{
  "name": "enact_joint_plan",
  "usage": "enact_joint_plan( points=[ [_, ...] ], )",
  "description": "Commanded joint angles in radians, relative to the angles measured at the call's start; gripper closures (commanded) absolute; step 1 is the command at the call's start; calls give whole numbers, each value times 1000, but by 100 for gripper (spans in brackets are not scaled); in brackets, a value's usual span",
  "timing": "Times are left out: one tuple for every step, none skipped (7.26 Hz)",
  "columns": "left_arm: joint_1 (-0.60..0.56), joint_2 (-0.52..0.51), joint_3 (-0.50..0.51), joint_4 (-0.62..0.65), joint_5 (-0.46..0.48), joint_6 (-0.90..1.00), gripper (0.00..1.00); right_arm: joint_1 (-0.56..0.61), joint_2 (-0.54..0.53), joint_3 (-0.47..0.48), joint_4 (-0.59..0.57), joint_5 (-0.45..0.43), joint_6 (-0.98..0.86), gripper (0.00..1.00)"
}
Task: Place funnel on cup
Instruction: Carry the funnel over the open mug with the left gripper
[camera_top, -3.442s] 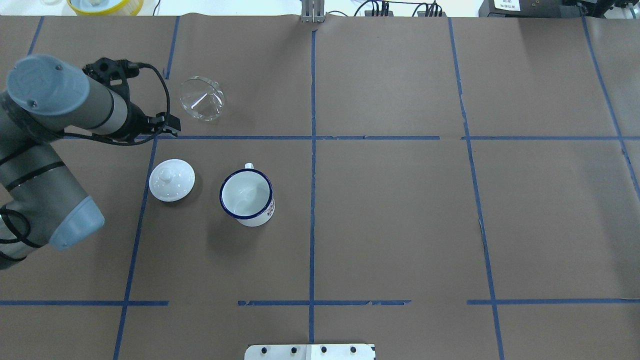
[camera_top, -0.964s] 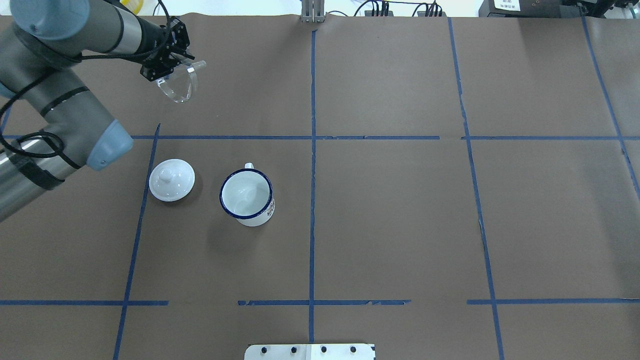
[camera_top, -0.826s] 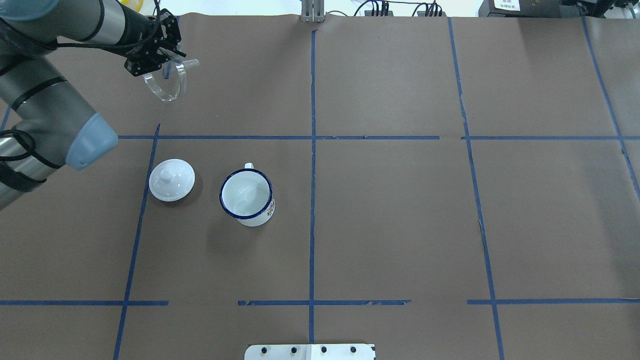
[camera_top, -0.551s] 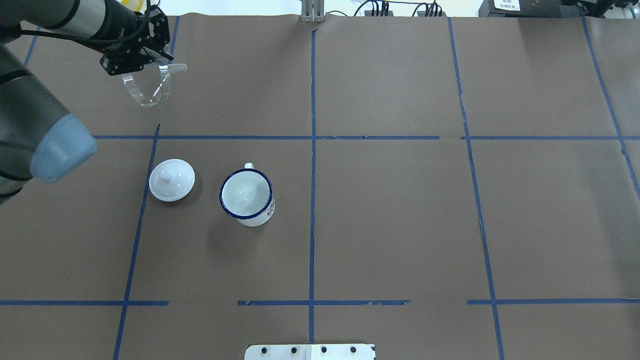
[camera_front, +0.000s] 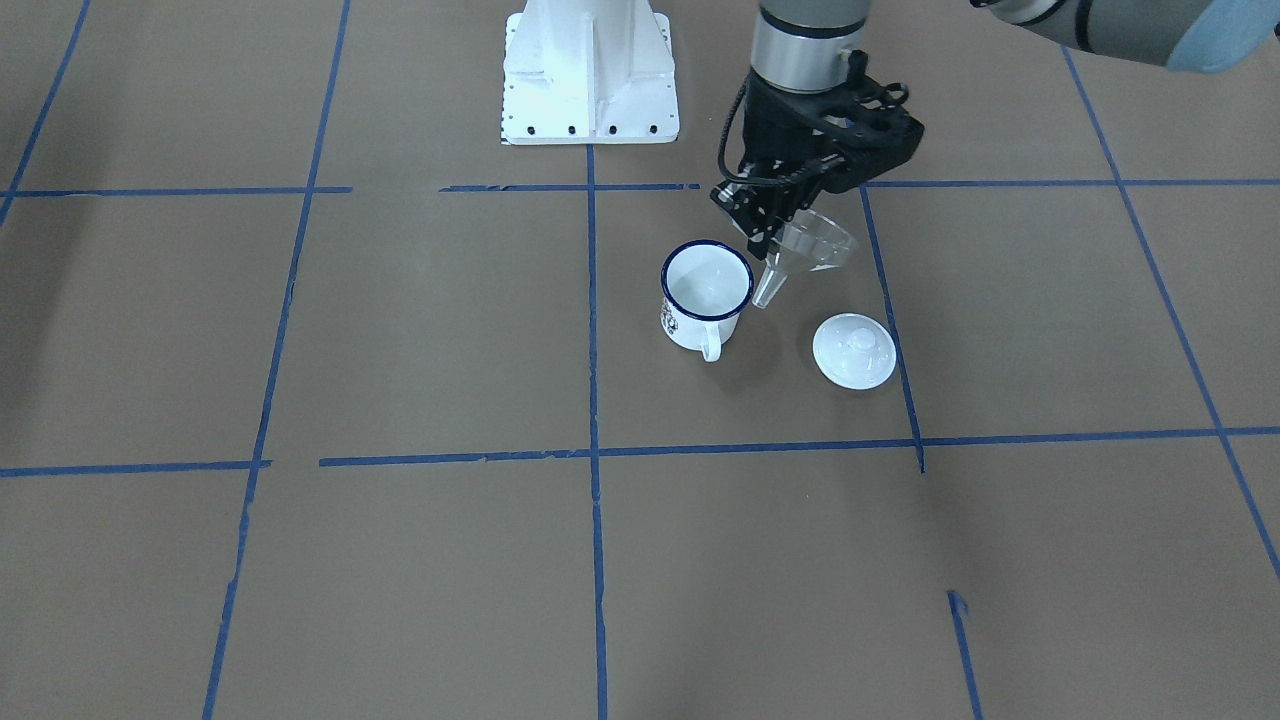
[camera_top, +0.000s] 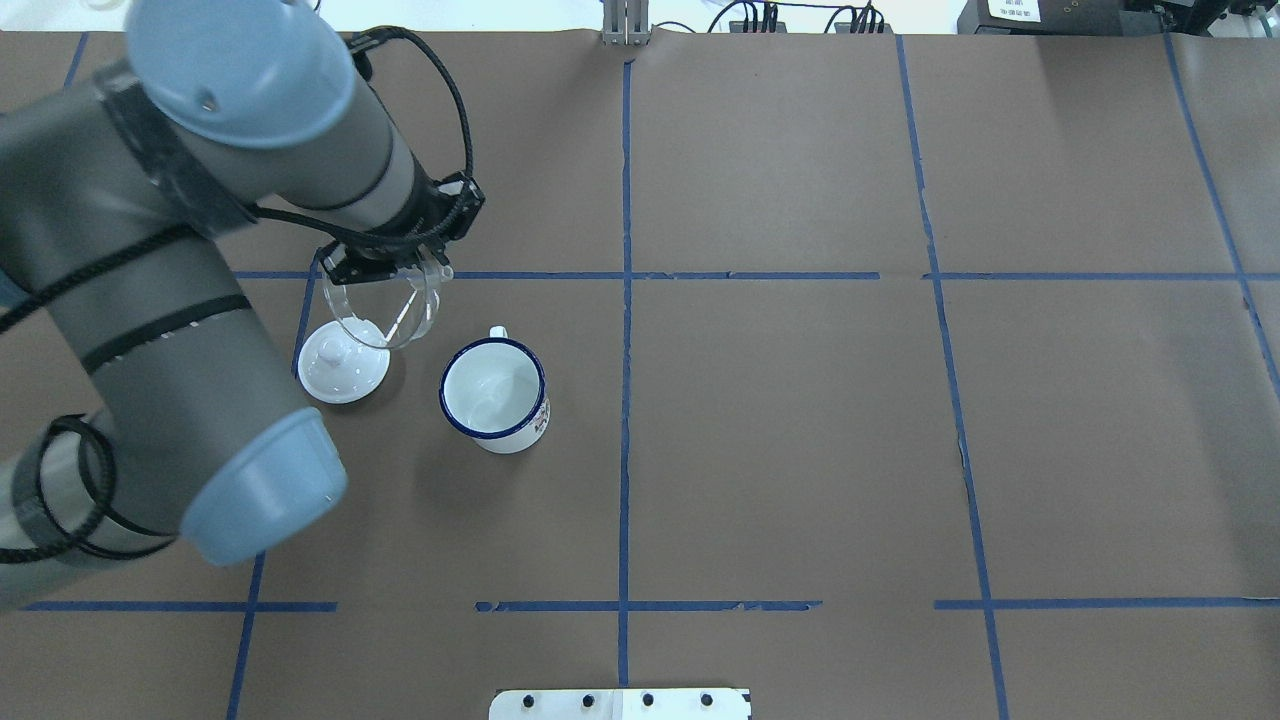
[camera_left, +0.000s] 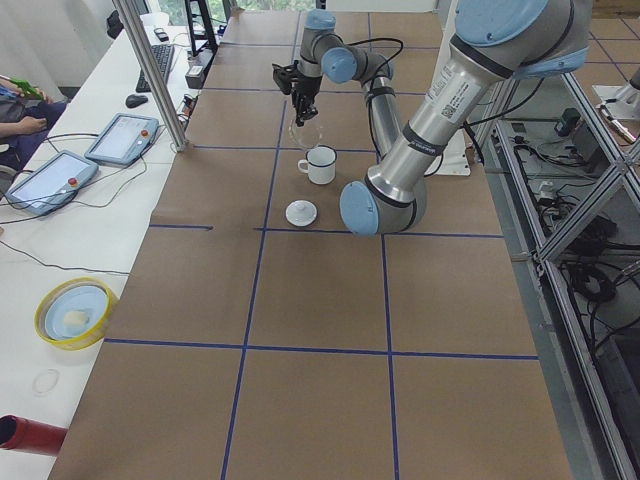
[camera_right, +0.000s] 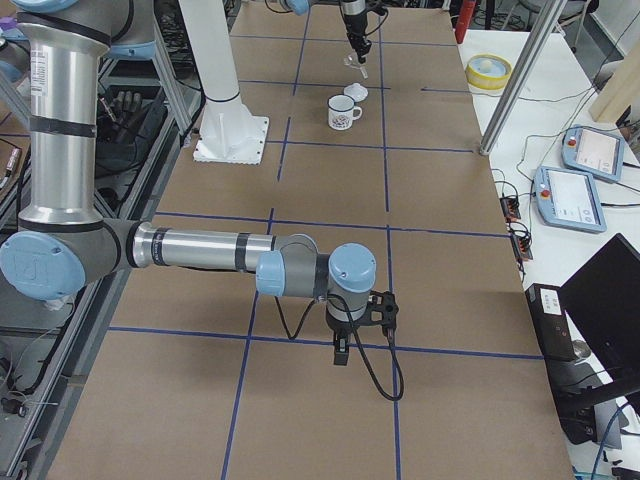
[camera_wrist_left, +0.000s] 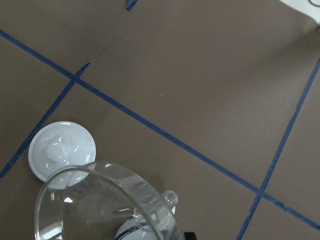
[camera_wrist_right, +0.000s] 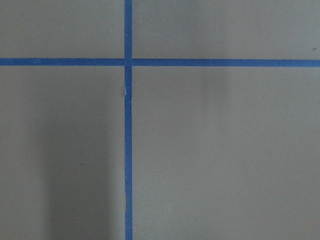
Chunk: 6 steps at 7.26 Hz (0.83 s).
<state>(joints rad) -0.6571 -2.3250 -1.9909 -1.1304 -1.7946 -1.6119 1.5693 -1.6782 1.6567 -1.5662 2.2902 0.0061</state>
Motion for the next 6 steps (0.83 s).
enact_joint_plan(
  points=[
    [118, -112, 99, 136, 107, 135, 100, 0, 0, 0, 0, 0, 0, 0],
    [135, -150, 180, 139, 135, 179, 100, 0, 0, 0, 0, 0, 0, 0],
    [146, -161, 220, 139, 162, 232, 100, 0, 0, 0, 0, 0, 0, 0],
    [154, -157, 224, 139, 188, 262, 100, 0, 0, 0, 0, 0, 0, 0],
    [180, -148, 239, 150, 195, 289, 100, 0, 0, 0, 0, 0, 0, 0],
    [194, -148, 244, 162, 222, 317, 100, 0, 0, 0, 0, 0, 0, 0]
  ],
)
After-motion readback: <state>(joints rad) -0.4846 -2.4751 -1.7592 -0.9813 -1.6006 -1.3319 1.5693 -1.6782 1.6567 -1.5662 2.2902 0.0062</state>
